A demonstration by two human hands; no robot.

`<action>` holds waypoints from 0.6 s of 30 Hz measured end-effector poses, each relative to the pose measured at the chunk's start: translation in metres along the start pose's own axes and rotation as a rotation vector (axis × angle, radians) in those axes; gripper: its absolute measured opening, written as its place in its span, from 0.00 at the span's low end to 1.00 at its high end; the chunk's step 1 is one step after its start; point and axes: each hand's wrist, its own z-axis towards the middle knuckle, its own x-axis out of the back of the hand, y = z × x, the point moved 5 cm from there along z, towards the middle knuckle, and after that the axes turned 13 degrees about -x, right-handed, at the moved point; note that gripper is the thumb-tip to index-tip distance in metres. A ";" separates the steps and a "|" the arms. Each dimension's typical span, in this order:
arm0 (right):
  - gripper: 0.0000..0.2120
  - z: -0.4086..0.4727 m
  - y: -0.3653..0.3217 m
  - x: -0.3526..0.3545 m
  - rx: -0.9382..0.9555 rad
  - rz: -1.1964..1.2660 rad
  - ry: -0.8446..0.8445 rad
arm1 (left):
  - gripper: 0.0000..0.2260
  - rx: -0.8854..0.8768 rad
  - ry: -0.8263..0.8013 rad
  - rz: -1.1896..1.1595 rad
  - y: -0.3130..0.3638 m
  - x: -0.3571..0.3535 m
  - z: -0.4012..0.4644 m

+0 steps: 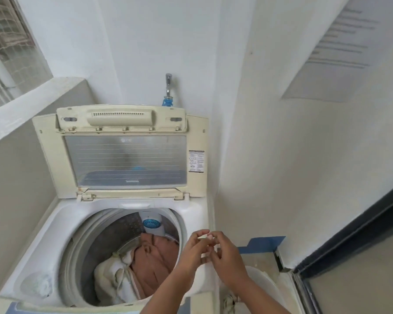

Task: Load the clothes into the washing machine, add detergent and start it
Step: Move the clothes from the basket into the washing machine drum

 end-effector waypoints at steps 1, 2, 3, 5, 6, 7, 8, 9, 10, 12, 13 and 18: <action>0.15 -0.001 0.008 0.008 0.012 0.009 -0.006 | 0.12 -0.013 -0.012 0.022 -0.003 -0.012 0.000; 0.16 -0.001 0.016 0.016 0.017 0.015 -0.013 | 0.12 -0.025 -0.024 0.048 -0.006 -0.023 0.001; 0.16 -0.002 0.024 0.023 0.015 0.018 -0.014 | 0.12 -0.033 -0.037 0.073 -0.010 -0.032 0.001; 0.16 -0.005 0.041 0.041 0.001 0.012 -0.008 | 0.12 -0.025 -0.070 0.123 -0.019 -0.056 0.001; 0.17 -0.007 0.050 0.051 -0.008 -0.001 -0.005 | 0.11 -0.017 -0.087 0.146 -0.023 -0.067 0.000; 0.17 -0.008 0.061 0.059 -0.017 -0.021 -0.005 | 0.11 -0.011 -0.101 0.174 -0.029 -0.078 0.000; 0.18 -0.009 0.071 0.066 -0.027 -0.035 -0.009 | 0.11 -0.004 -0.110 0.212 -0.034 -0.084 0.000; 0.19 -0.010 0.084 0.075 -0.043 -0.042 -0.013 | 0.11 0.009 -0.118 0.250 -0.042 -0.092 0.000; 0.20 -0.010 0.097 0.083 -0.063 -0.050 -0.014 | 0.11 0.023 -0.123 0.282 -0.049 -0.098 0.000; 0.20 -0.013 0.128 0.098 -0.126 -0.065 -0.004 | 0.11 0.061 -0.136 0.337 -0.067 -0.108 0.001; 0.20 -0.015 0.141 0.105 -0.162 -0.071 0.007 | 0.11 0.080 -0.145 0.361 -0.074 -0.111 0.000; 0.17 -0.026 0.208 0.138 -0.320 -0.097 0.071 | 0.12 0.161 -0.233 0.437 -0.102 -0.134 0.002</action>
